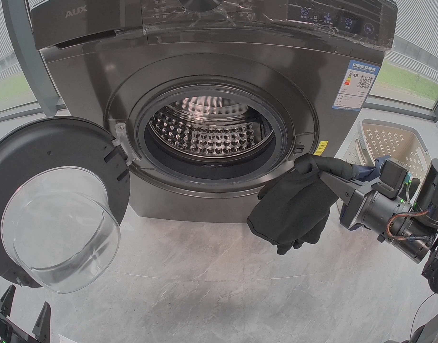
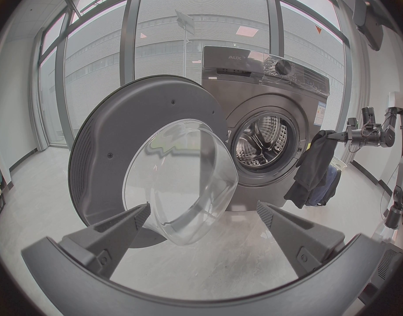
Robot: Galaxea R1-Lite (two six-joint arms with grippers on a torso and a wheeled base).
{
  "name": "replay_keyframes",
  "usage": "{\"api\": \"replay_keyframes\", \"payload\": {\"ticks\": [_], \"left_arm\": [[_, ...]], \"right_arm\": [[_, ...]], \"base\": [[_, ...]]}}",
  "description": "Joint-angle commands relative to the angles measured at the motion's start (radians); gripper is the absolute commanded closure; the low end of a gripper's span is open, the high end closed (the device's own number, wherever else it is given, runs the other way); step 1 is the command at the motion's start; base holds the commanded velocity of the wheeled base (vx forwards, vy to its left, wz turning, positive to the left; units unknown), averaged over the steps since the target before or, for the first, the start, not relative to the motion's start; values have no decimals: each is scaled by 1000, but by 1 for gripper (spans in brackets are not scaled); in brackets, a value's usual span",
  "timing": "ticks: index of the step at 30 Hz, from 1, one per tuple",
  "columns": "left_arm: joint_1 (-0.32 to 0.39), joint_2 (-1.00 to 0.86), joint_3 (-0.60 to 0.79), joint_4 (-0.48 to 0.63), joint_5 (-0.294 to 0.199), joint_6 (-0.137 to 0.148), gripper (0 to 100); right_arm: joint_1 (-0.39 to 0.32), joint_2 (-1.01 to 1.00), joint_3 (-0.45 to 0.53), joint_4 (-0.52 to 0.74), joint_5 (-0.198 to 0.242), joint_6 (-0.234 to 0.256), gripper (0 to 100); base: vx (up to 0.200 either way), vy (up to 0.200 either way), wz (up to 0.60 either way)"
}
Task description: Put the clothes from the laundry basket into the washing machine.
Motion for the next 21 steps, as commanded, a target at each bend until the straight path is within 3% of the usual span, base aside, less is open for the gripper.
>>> {"api": "replay_keyframes", "payload": {"ticks": [1,14,21], "left_arm": [[0,-12,15,0,0,1,0],[0,-12,15,0,0,1,0],[2,-12,16,-2,5,7,0]], "right_arm": [[1,0,0,0,0,0,100],[2,3,3,0,3,0,100],[76,29,-14,0,0,4,100]], "base": [[0,0,0],[0,0,0],[0,0,0]]}}
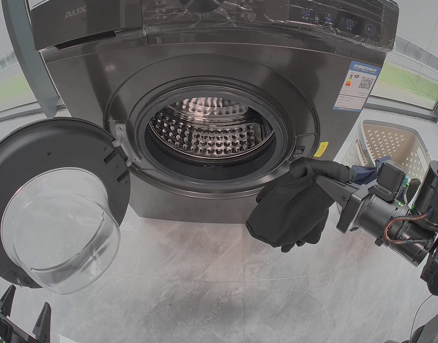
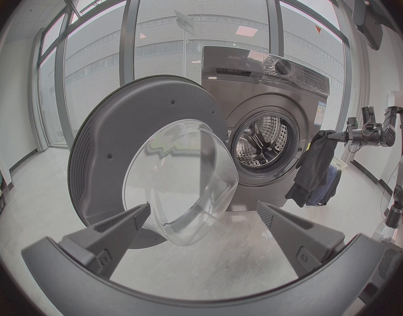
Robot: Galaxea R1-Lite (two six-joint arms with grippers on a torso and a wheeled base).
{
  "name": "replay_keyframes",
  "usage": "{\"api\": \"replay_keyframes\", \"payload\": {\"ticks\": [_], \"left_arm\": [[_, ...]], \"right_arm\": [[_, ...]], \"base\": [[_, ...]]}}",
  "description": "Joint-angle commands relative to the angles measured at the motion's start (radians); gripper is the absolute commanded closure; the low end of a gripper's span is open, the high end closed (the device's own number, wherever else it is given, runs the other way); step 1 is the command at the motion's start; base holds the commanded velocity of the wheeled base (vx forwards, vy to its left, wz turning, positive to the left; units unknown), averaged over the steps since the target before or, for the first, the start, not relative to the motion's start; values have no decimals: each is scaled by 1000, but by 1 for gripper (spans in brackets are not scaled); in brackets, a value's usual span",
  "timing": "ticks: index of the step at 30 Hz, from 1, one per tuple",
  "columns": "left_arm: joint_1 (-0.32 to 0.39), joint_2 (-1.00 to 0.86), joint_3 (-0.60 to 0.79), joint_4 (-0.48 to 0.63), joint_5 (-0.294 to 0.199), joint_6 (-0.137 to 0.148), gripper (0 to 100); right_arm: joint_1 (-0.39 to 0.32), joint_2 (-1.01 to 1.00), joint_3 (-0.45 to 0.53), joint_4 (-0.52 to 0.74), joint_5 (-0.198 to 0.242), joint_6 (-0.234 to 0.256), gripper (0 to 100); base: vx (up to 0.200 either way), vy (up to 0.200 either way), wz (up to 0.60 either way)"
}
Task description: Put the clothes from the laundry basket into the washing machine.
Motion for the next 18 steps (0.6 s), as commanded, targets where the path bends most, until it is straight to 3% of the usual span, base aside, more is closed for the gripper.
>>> {"api": "replay_keyframes", "payload": {"ticks": [1,6,9,14,18], "left_arm": [[1,-13,16,-2,6,6,0],[6,-15,18,0,3,44,0],[6,-15,18,-2,-2,36,0],[6,-15,18,0,-4,47,0],[9,-6,18,0,-7,39,0]], "right_arm": [[57,34,-31,0,-3,3,100],[111,91,-87,-2,-10,6,100],[122,105,-100,-5,-8,21,100],[125,163,-166,-48,-13,70,100],[152,217,-215,-54,-59,85,100]], "base": [[0,0,0],[0,0,0],[0,0,0],[0,0,0],[0,0,0]]}}
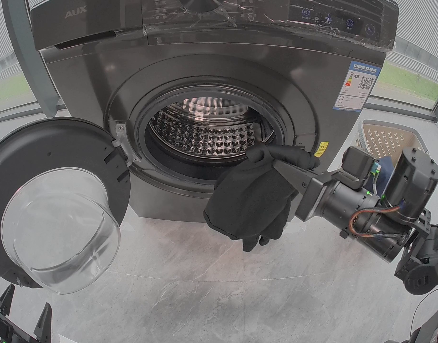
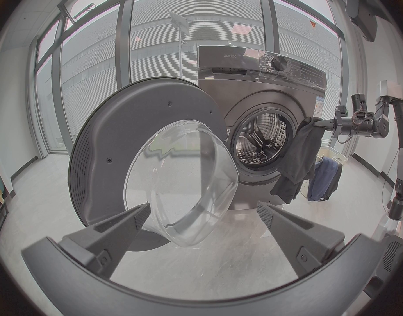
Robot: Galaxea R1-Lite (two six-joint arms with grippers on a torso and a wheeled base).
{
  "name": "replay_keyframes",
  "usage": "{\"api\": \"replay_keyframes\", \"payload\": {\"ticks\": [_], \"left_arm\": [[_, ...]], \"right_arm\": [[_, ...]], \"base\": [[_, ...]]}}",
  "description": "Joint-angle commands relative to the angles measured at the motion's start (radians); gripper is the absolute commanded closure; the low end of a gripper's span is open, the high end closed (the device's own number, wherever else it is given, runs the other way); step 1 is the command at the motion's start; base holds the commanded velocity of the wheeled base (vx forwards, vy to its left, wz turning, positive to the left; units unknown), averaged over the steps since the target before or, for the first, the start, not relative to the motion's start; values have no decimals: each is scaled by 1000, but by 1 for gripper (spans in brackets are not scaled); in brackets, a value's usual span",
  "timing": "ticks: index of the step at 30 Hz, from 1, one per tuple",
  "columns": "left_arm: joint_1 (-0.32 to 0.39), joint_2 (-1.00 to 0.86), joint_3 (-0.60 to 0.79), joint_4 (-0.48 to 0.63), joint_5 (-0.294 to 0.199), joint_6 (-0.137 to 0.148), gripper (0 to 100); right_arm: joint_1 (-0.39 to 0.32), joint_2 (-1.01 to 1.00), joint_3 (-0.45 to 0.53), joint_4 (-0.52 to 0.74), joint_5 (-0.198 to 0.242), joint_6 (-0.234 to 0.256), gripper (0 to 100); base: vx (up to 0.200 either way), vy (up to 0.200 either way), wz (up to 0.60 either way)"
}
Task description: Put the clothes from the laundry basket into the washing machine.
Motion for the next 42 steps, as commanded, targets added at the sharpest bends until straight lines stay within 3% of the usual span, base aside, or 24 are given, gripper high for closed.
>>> {"api": "replay_keyframes", "payload": {"ticks": [1,4,8,9,17,19,20,21,28,33,34,42], "left_arm": [[3,-9,18,-2,-1,-12,0],[4,-13,10,-28,-3,-7,0],[7,17,-119,-86,-59,-16,0],[-7,85,-191,-69,-125,-15,0],[-62,295,-130,-67,-303,-35,0],[-63,313,-130,-67,-316,-35,0],[-65,364,-131,-71,-357,-35,0],[-65,410,-133,-83,-400,-35,0],[-95,698,-148,-227,-530,-35,0],[-171,881,-173,-318,-540,-39,0],[-206,973,-174,-394,-538,-50,0],[-293,1237,-206,-601,-515,-70,0]], "right_arm": [[33,78,-49,-6,-31,16,100],[49,98,-67,-7,-39,30,100],[55,117,-93,-7,-41,31,100],[55,138,-115,-27,-41,31,100],[53,221,-181,-148,-81,28,100],[53,221,-188,-145,-87,28,100],[58,221,-210,-139,-96,30,100],[67,221,-217,-139,-97,30,100],[87,201,-207,-147,-84,50,100],[90,172,-204,-141,-54,53,100],[90,172,-202,-147,-47,53,100],[105,153,-152,-164,-54,51,100]], "base": [[0,0,0],[0,0,0],[0,0,0],[0,0,0],[0,0,0],[0,0,0],[0,0,0],[0,0,0],[0,0,0],[0,0,0],[0,0,0],[0,0,0]]}}
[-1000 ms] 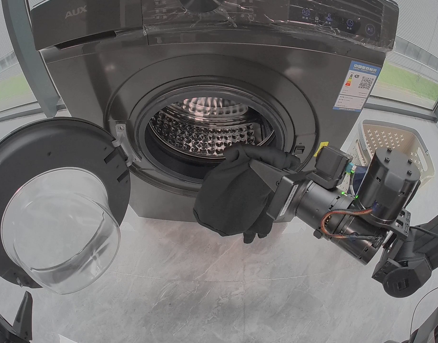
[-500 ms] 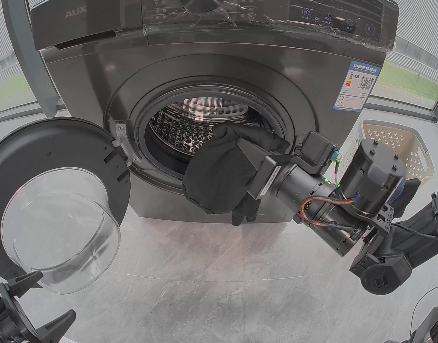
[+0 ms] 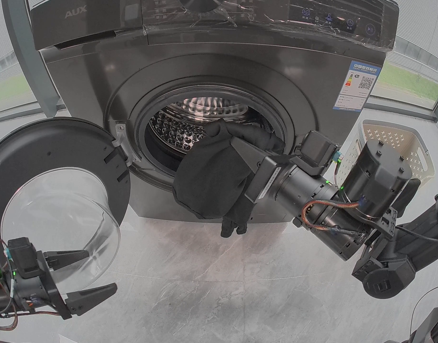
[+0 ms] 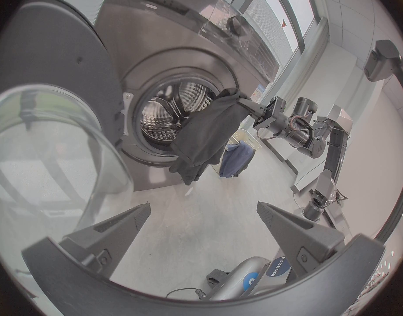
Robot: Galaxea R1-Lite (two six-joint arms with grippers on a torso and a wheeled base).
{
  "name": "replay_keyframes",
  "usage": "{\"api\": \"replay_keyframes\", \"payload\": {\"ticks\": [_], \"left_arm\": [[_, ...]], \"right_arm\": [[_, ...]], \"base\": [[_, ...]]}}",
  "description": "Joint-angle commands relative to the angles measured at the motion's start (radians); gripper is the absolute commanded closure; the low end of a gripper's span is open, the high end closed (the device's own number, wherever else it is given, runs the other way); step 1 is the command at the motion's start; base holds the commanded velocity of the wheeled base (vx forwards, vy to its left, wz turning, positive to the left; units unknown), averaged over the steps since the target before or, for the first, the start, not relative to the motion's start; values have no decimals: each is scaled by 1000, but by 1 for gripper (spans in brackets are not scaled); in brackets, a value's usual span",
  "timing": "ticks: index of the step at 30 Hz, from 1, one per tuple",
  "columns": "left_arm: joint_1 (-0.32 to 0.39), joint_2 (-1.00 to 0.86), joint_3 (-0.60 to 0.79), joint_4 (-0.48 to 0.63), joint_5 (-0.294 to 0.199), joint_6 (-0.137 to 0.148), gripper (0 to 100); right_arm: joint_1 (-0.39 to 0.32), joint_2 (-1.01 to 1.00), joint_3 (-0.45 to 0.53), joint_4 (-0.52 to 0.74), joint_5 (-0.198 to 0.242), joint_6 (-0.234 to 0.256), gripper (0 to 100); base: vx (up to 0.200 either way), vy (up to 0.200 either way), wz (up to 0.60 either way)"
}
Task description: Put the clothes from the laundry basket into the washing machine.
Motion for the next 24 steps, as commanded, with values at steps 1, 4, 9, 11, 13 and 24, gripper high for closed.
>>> {"api": "replay_keyframes", "payload": {"ticks": [1,4,9,11,13,24], "left_arm": [[-97,303,-42,-120,8,-13,0],[-105,359,-60,-138,8,-17,0],[-137,380,-92,-141,9,-23,0],[-169,380,-108,-141,15,-54,0],[-194,389,-129,-140,38,-86,0],[-246,555,-180,-224,58,-132,0]], "right_arm": [[13,-46,39,-7,2,2,100],[13,-61,42,-1,2,2,100],[15,-69,74,-1,-1,2,100],[18,-72,91,-5,-4,0,100],[24,-75,106,-10,-6,-1,100],[24,-101,123,-2,-4,-1,100]], "base": [[0,0,0],[0,0,0],[0,0,0],[0,0,0],[0,0,0],[0,0,0]]}}
